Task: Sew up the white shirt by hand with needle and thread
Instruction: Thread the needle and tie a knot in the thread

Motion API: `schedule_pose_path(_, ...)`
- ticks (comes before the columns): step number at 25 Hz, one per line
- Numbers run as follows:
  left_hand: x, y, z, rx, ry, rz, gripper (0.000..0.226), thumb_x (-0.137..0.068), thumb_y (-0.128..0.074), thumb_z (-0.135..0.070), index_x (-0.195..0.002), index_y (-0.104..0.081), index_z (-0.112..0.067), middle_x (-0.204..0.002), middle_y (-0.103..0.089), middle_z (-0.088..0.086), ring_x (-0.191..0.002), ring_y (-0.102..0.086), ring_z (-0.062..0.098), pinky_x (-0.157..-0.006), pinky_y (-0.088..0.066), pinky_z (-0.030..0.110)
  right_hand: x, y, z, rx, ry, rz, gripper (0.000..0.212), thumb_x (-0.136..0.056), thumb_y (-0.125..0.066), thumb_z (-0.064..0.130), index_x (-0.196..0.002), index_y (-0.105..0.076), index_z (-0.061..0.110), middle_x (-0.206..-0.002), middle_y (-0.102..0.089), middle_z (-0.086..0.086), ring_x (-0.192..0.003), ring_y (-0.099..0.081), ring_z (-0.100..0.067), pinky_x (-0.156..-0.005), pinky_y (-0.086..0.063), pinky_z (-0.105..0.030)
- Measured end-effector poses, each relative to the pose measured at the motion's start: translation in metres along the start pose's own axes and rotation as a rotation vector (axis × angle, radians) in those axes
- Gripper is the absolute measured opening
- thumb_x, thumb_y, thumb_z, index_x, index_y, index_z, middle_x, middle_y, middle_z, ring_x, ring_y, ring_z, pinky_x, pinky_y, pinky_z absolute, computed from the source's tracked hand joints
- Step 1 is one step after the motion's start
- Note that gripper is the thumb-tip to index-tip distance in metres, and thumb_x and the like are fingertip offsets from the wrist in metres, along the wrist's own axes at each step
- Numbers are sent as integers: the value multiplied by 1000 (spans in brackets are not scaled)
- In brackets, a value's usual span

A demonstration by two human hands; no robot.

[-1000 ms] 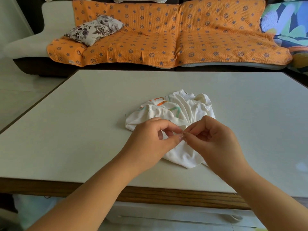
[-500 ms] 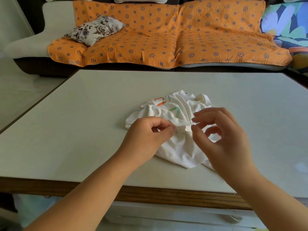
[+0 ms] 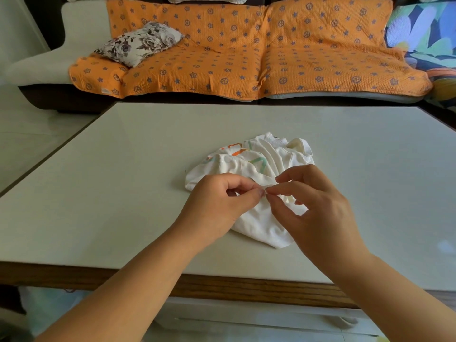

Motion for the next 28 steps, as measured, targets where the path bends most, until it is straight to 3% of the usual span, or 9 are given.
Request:
schedule_pose_path(4,0,1,2,-11,7,1,9,-85,-72,-27,-79,-77,-30,-81,-73,-6,-83,-65,19,-74,-49,21,1,-2,1,-2,-3,6,8,-83,-70,23,-86,-76,19,-94,-64,6,-70,-52,-3,-56,-47,-20)
schedule_pose_path(8,2,-3,0,19,31,34,8,-86,-70,-29,-83,-78,-29,-79,-73,-13,-74,-62,-5,-66,-44,6,1,-3,-4,-67,-68,-2,7,-81,-68,22,-82,-74,17,-90,-61,8,-70,-54,0,-59,-46,-17)
schedule_pose_path(10,2,-6,2,86,82,61,12,-88,-67,-28,-83,-78,-28,-73,-71,-20,-67,-57,-12,-64,-41,10,1,-3,-10,-157,-163,-4,6,-80,-69,21,-79,-74,17,-88,-62,10,-72,-58,-5,-61,-46,-17)
schedule_pose_path(15,4,-12,6,203,142,106,12,-90,-65,-20,-90,-76,-21,-50,-55,-23,-48,-48,-8,-61,-32,22,3,-4,-24,-361,-417,28,20,-79,-74,7,-71,-72,25,-82,-66,12,-76,-63,-8,-67,-46,-13)
schedule_pose_path(18,1,-13,10,248,173,116,7,-82,-72,-23,-84,-78,-20,-52,-51,-20,-48,-44,-1,-56,-32,19,3,-6,-25,-430,-472,46,23,-80,-73,7,-68,-73,27,-83,-67,11,-75,-64,-9,-67,-46,-13)
schedule_pose_path(20,-1,-13,12,292,185,124,15,-75,-65,-22,-78,-80,-20,-55,-47,-14,-51,-37,4,-52,-32,17,3,-6,-25,-465,-491,53,25,-80,-72,7,-67,-74,28,-83,-67,10,-75,-64,-10,-68,-47,-15)
schedule_pose_path(22,-3,-14,14,293,182,134,23,-82,-59,-11,-79,-80,-20,-55,-44,-11,-54,-35,5,-52,-33,17,3,-6,-25,-468,-496,60,25,-80,-72,7,-67,-75,27,-83,-68,9,-75,-64,-10,-68,-47,-14)
schedule_pose_path(28,-3,-12,12,242,126,134,16,-85,-70,-16,-83,-80,-27,-71,-68,-12,-57,-46,-2,-62,-35,21,3,-6,-23,-433,-468,58,22,-79,-72,5,-69,-73,25,-83,-67,9,-74,-63,-9,-67,-46,-13)
Point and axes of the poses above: each hand's wrist, its own x-axis away from the middle knuckle, its own y-axis out of the back of the hand, z = x × y, the point moved 8 cm from there along -x, towards the middle knuckle
